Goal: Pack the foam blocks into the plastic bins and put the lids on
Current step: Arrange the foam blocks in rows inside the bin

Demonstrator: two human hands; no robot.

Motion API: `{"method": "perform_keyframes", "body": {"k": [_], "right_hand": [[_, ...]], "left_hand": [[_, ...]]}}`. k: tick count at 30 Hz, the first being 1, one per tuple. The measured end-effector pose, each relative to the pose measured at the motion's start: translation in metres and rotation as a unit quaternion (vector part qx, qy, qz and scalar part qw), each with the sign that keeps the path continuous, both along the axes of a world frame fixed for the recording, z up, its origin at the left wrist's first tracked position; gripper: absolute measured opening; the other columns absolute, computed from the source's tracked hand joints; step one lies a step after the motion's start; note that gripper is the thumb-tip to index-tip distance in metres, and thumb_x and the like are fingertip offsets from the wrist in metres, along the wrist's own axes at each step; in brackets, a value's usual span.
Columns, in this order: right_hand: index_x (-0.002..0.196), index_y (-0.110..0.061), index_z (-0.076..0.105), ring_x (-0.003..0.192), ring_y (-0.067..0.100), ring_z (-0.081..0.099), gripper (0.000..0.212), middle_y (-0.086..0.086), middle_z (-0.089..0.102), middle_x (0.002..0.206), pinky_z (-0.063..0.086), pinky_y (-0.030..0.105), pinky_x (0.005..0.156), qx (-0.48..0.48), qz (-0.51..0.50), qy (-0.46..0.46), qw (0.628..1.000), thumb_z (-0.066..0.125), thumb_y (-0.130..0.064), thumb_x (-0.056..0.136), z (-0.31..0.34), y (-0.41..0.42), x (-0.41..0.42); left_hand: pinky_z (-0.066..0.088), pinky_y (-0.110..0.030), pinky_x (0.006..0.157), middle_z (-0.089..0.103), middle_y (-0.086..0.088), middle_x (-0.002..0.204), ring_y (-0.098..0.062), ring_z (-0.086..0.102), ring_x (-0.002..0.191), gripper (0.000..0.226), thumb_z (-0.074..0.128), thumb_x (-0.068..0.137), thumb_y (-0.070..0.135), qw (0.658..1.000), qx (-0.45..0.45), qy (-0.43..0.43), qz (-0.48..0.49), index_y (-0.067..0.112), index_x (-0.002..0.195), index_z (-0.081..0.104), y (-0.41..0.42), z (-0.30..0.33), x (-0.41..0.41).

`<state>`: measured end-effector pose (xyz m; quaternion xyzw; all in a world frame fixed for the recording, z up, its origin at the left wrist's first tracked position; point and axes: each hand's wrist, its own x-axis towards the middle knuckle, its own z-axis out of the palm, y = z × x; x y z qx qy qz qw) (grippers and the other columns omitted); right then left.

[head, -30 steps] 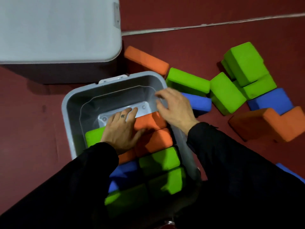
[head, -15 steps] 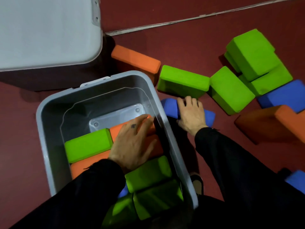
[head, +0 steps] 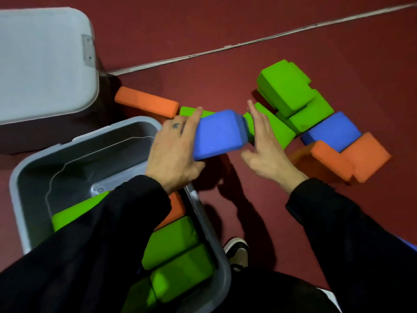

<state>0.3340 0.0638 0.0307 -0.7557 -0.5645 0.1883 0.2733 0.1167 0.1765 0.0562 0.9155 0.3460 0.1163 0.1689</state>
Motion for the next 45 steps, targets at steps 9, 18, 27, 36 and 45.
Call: {"method": "perform_keyframes", "body": {"k": [9, 18, 27, 36, 45], "right_hand": [[0.16, -0.012, 0.026, 0.151, 0.034, 0.028, 0.085, 0.012, 0.021, 0.168, 0.027, 0.04, 0.122, -0.214, -0.092, -0.097, 0.968, 0.069, -0.029, 0.089, -0.1, 0.053, 0.007], [0.161, -0.012, 0.021, 0.147, 0.042, 0.031, 0.09, 0.013, 0.029, 0.165, 0.026, 0.055, 0.119, -0.281, -0.058, -0.227, 0.931, 0.071, -0.029, 0.087, -0.162, 0.104, 0.01], [0.143, -0.012, 0.038, 0.139, 0.045, 0.041, 0.07, 0.028, 0.052, 0.136, 0.024, 0.068, 0.116, -0.261, -0.09, -0.33, 0.903, 0.07, -0.028, 0.084, -0.175, 0.088, 0.001], [0.143, -0.011, 0.048, 0.118, 0.044, 0.054, 0.08, 0.026, 0.054, 0.13, 0.043, 0.047, 0.097, -0.013, -0.287, -0.03, 0.957, 0.071, -0.054, 0.079, -0.063, 0.01, 0.008], [0.139, -0.013, 0.046, 0.121, 0.013, 0.051, 0.08, 0.002, 0.053, 0.135, 0.04, 0.024, 0.102, 0.14, -0.219, 0.035, 0.965, 0.085, -0.038, 0.074, 0.118, 0.004, -0.043]], "left_hand": [[0.035, -0.047, 0.11, 0.045, -0.018, 0.14, -0.035, 0.04, 0.13, 0.11, 0.087, 0.067, 0.024, 0.985, -0.051, -0.085, 0.138, 0.007, 0.155, 0.023, 0.002, 0.005, -0.059], [0.034, -0.042, 0.117, 0.04, -0.004, 0.152, -0.019, 0.041, 0.14, 0.112, 0.088, 0.069, 0.028, 0.957, -0.151, -0.16, 0.189, 0.02, 0.156, 0.019, 0.002, -0.02, -0.094], [0.042, -0.05, 0.111, 0.044, 0.004, 0.151, -0.016, 0.046, 0.139, 0.115, 0.093, 0.063, 0.041, 0.932, -0.162, -0.205, 0.25, 0.021, 0.154, 0.025, 0.002, -0.005, -0.123], [0.036, -0.021, 0.11, 0.044, -0.001, 0.138, -0.011, 0.046, 0.126, 0.094, 0.091, 0.068, 0.021, 0.912, -0.043, -0.213, 0.348, 0.009, 0.142, 0.035, 0.008, 0.036, -0.196], [0.047, -0.052, 0.085, 0.045, -0.02, 0.128, -0.043, 0.044, 0.11, 0.099, 0.074, 0.057, 0.025, 0.962, 0.078, 0.082, 0.247, 0.015, 0.147, 0.035, -0.002, 0.045, -0.226]]}}
